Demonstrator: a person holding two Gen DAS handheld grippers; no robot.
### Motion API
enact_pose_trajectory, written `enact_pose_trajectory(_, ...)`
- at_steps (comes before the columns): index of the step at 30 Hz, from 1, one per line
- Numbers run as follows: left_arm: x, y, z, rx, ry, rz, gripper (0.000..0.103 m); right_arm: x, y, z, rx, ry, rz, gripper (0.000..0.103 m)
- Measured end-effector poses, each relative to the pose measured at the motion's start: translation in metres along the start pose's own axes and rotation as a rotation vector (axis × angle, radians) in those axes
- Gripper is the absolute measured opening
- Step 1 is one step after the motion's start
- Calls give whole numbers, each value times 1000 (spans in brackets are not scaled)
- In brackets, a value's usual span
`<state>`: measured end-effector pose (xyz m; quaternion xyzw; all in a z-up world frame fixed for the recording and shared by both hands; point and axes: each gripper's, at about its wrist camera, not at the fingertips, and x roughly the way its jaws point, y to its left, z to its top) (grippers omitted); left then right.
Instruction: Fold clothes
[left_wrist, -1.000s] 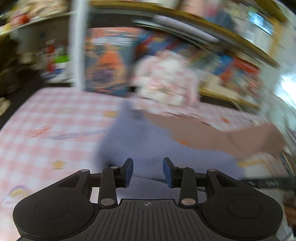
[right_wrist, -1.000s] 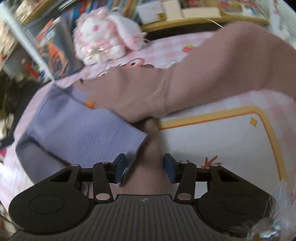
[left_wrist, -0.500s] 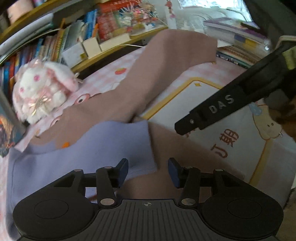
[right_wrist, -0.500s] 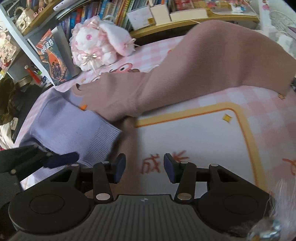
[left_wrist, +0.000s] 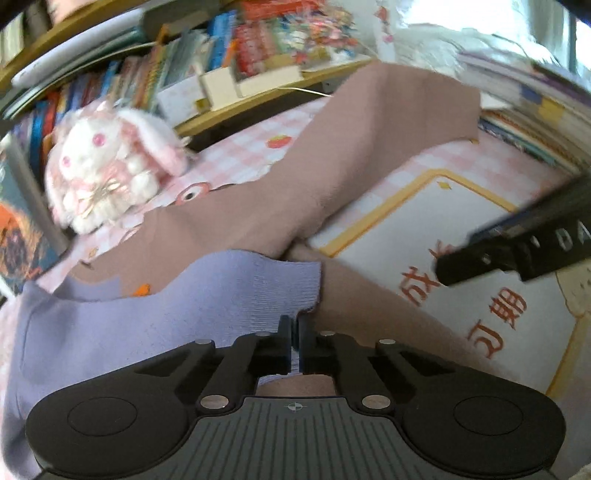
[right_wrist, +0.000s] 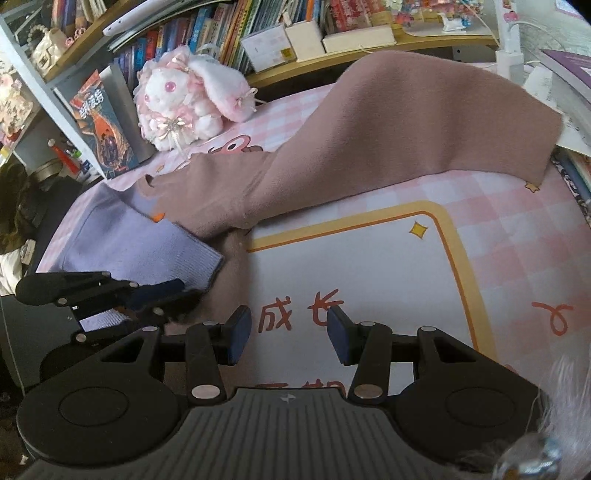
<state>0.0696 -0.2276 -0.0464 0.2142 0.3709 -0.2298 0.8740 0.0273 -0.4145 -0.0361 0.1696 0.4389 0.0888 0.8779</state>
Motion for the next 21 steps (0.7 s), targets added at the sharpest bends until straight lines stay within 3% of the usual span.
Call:
enact_pose_trajectory(6,-57,86,4,-313,-163,27,3,4,16,-5,13,7,-14,44)
enact_pose_trajectory(10,-109,165,-11,-503,-296,154,3,9,35,-7,17,24,-27,44)
enact_pose_trajectory(16,-158,267,-69,-603,-299,419,2,20,71,-15,6,30,-73,44)
enact_pose_trajectory(21,-161,325,-118,-651,-211,552,2,23,85,-25,30,1,-168,43)
